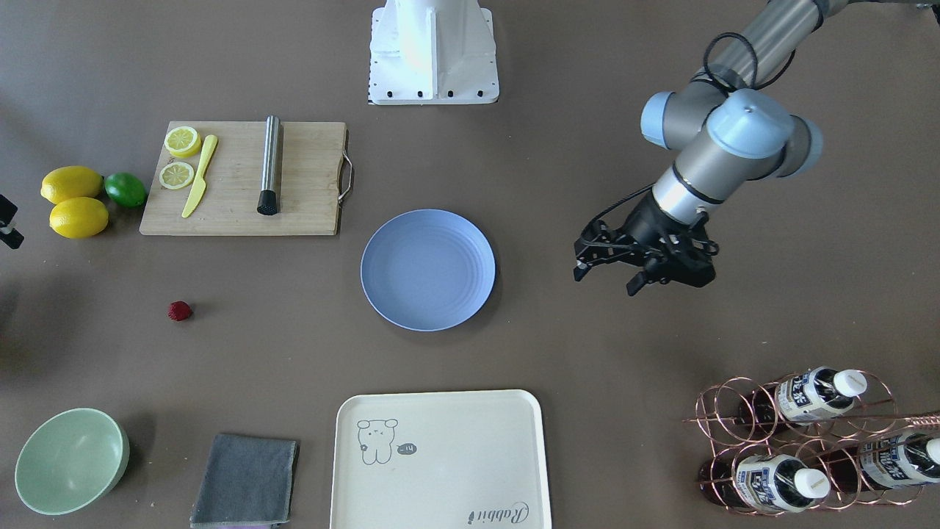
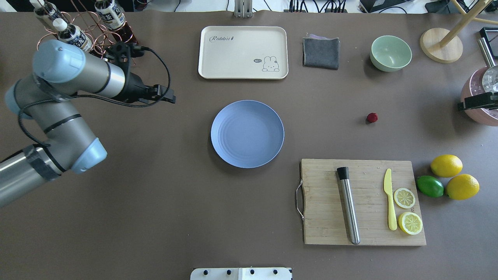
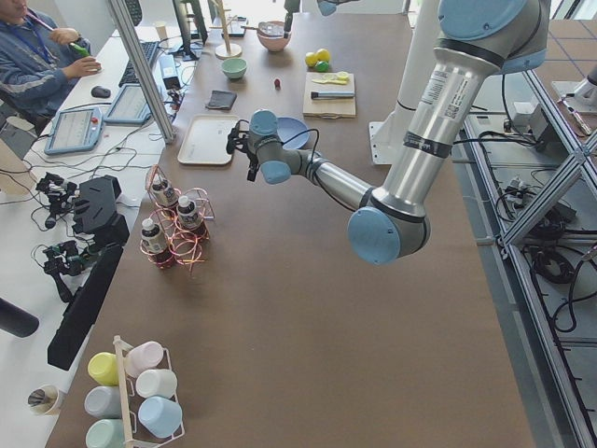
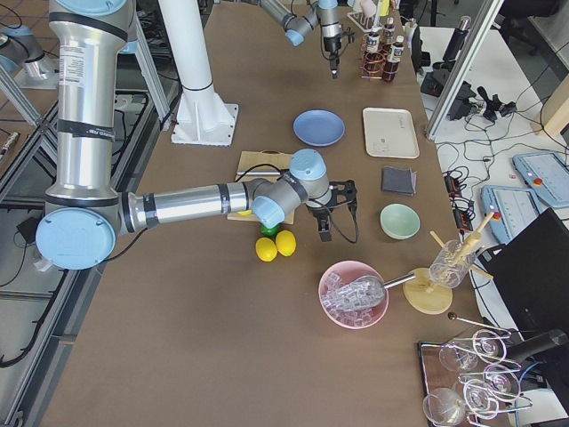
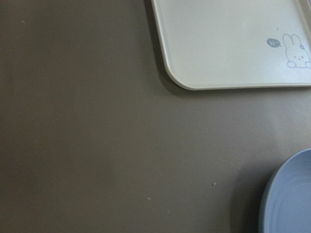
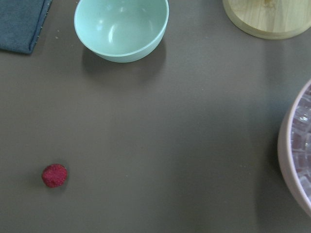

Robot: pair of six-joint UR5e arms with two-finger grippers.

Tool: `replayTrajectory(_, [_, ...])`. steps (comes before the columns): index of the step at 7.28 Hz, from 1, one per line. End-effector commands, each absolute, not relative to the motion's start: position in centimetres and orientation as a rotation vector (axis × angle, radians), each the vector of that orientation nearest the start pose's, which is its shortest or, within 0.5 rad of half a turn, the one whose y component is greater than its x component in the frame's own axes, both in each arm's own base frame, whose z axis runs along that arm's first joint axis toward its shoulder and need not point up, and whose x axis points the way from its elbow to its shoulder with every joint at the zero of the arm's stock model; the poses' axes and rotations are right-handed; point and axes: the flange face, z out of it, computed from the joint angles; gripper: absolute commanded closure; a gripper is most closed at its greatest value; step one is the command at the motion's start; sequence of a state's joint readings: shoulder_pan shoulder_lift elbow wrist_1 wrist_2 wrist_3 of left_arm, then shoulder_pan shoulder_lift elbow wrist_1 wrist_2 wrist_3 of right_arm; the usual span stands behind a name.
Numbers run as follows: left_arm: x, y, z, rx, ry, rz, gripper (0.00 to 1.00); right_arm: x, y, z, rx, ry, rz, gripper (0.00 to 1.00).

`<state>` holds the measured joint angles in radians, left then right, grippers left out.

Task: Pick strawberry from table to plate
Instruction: 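Release the plate and withdraw the left gripper toward its side, then lower the right gripper onto the red strawberry and grasp it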

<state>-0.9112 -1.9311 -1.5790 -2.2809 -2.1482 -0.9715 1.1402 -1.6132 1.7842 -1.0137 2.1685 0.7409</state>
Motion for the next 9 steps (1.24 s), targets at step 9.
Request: replayTrajectory(9, [6.4, -52.6, 54.4, 0.369, 0.976, 0.116, 0.02, -34.5, -52.1, 47.3, 0.196, -0.726, 0.066, 0.01])
